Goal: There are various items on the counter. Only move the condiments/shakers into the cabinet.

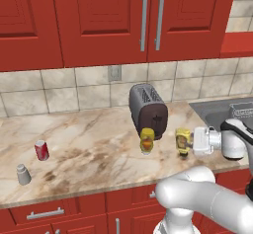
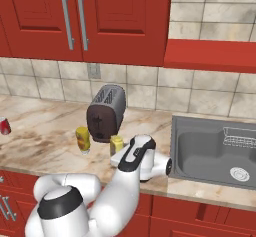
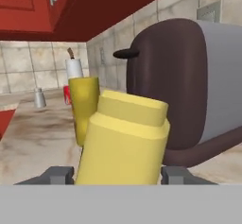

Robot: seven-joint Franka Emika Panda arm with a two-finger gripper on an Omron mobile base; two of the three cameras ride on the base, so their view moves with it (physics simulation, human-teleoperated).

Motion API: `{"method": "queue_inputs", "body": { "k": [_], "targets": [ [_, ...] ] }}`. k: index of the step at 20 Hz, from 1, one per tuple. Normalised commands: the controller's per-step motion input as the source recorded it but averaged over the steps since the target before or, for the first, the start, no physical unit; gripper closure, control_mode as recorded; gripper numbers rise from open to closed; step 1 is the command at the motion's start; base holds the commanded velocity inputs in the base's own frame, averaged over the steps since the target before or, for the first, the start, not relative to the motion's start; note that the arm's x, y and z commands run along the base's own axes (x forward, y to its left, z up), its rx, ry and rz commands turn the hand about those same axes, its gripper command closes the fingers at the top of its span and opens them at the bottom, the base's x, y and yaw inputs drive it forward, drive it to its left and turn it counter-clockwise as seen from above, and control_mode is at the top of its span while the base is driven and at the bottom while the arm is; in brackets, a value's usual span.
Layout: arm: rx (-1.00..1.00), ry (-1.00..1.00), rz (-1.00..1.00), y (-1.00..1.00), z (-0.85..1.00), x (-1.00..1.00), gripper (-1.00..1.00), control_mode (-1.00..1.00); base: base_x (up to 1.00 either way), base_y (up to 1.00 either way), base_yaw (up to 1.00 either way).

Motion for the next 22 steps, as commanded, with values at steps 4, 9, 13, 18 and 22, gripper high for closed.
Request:
{"method": "queue_inputs", "body": {
  "k": [4, 9, 13, 18, 22],
  "targets": [
    [0.0, -0.04, 0.0, 0.0, 0.04, -0.02, 1.0, -1.0, 0.0, 0.0, 0.0],
    [0.0, -0.18, 0.0, 0.0, 0.58, -0.18, 1.0, -1.0, 0.0, 0.0, 0.0],
    [-0.06, 0.0, 0.0, 0.01, 0.92, 0.0, 1.0, -1.0, 0.0, 0.0, 0.0],
    [-0.04, -0.07, 0.0, 0.0, 0.99, 0.0, 1.0, -1.0, 0.0, 0.0, 0.0],
    [0.0, 0.0, 0.0, 0.0, 0.0, 0.0, 1.0, 1.0, -0.1, 0.0, 0.06]
  ]
}}
